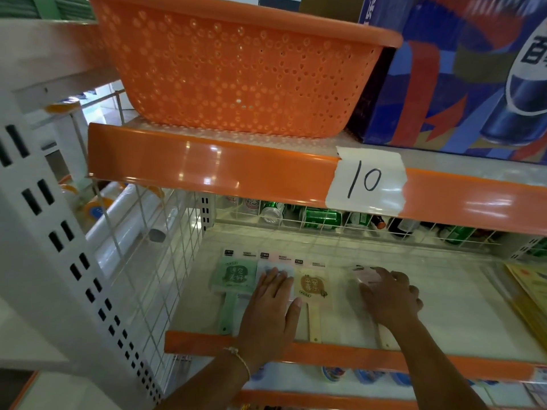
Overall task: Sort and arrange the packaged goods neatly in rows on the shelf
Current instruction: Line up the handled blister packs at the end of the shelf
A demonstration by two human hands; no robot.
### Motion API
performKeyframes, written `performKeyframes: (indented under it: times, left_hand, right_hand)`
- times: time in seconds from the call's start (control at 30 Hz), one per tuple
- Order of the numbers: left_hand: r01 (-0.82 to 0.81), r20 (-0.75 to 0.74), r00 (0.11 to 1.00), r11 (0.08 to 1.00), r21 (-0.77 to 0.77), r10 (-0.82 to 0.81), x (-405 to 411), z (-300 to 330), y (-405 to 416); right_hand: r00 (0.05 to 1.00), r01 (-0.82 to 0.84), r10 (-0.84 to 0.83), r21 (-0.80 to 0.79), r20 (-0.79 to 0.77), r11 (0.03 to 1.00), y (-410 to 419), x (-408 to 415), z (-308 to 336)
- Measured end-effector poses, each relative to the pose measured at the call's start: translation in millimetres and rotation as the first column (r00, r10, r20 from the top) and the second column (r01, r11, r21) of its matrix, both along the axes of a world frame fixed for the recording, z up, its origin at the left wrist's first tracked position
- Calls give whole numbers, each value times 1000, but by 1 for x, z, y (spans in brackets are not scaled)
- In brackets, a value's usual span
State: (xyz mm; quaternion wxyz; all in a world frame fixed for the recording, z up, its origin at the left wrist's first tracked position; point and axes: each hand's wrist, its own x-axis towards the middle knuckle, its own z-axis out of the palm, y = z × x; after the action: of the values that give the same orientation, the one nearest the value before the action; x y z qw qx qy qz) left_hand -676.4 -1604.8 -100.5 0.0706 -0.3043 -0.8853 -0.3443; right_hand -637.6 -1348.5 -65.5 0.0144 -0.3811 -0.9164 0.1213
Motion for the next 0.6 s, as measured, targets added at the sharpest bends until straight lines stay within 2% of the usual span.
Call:
performKeyframes:
  times: [0.2, 0.23, 0.27, 0.3, 0.33, 0.37, 0.4, 0.43, 0.47, 0.53, 0.6]
  left_hand:
    - [-1, 31, 1000, 1000, 9, 1, 0, 1, 5]
    - [-4, 32, 999, 1000, 9, 3, 0, 3, 6]
    - [-4, 44, 999, 1000, 10, 3, 1, 5, 6]
    - [0, 61, 998, 1000, 18, -1, 1, 7, 6]
    - [2, 80, 997, 999, 40, -5, 1, 10, 7]
    - [5, 108, 994, 998, 70, -12, 1, 13, 8]
    - [2, 146, 989, 995, 103, -17, 0, 18, 9]
    - [-7, 185, 983, 990, 142, -20, 0, 23, 11]
    - [-24, 232, 973, 984, 176, -18, -1, 28, 12]
    - [-64, 340, 940, 973, 223, -16, -7, 38, 13]
    - [-61, 448, 891, 962, 266, -67, -12, 51, 12]
  right_hand:
    - [986, -126, 120, -53, -113, 991, -10, -2, 13]
    - [976, -134, 113, -104, -187, 985, -15, 0, 19]
    - [957, -128, 58, -236, -284, 963, -21, 3, 27]
    - [922, -127, -51, -425, -384, 896, -30, 6, 38]
    - [877, -139, -203, -635, -435, 760, -39, 10, 48]
    - [835, -174, -358, -818, -418, 549, -47, 12, 54]
    - [804, -220, -481, -926, -350, 306, -54, 13, 57]
    - [789, -264, -553, -961, -268, 88, -62, 15, 61]
    - [790, -295, -577, -954, -206, -63, -68, 16, 61]
    - [816, -323, -561, -914, -137, -247, -83, 19, 62]
    - [849, -305, -518, -896, -103, -322, -97, 22, 61]
